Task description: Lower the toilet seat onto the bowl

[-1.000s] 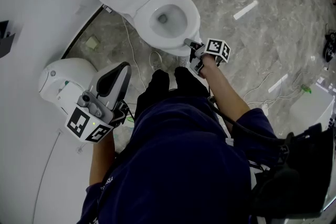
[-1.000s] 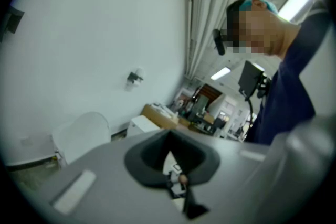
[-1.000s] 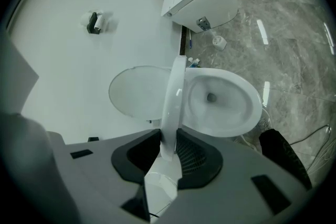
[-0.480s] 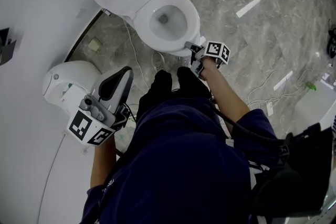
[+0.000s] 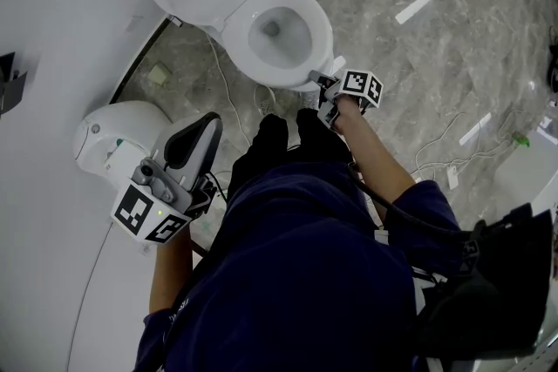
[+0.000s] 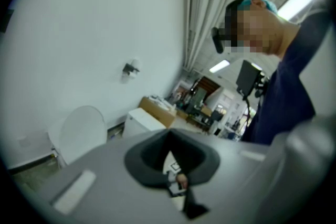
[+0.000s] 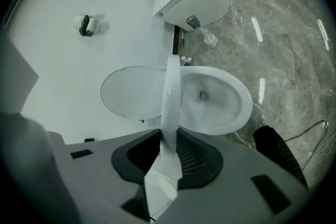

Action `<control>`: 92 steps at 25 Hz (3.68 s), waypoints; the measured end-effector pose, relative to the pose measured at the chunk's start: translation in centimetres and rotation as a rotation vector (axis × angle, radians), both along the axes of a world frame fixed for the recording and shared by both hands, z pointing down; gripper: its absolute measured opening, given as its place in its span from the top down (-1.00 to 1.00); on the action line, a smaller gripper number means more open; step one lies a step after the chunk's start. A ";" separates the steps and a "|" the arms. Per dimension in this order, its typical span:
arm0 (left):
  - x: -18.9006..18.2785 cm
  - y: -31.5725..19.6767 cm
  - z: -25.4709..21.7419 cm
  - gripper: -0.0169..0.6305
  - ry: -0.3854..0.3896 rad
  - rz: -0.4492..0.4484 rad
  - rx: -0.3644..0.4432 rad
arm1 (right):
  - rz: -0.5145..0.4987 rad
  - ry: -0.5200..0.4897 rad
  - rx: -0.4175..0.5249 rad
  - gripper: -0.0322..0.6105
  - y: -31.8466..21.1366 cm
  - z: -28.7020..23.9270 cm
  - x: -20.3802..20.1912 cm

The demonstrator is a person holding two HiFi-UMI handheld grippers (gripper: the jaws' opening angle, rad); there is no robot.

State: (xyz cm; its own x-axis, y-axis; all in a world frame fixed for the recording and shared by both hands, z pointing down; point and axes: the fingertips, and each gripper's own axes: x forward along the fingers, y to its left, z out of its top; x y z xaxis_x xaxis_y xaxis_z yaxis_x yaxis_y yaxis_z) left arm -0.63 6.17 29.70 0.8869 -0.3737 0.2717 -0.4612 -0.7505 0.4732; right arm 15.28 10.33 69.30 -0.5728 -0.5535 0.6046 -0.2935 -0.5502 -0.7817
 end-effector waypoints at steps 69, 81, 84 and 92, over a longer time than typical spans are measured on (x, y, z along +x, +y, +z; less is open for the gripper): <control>4.1 -0.6 6.8 0.94 -0.201 0.116 -0.180 | 0.029 0.008 -0.171 0.55 6.4 14.3 2.7; 3.9 -1.0 7.4 0.94 -0.228 0.099 -0.197 | -0.005 0.026 -0.228 0.52 7.1 16.9 2.9; 3.9 -1.3 7.5 0.94 -0.233 0.092 -0.200 | -0.012 0.030 -0.240 0.51 7.0 17.6 2.9; 3.6 -1.4 7.8 0.94 -0.244 0.068 -0.211 | -0.042 0.046 -0.292 0.47 7.4 19.4 2.9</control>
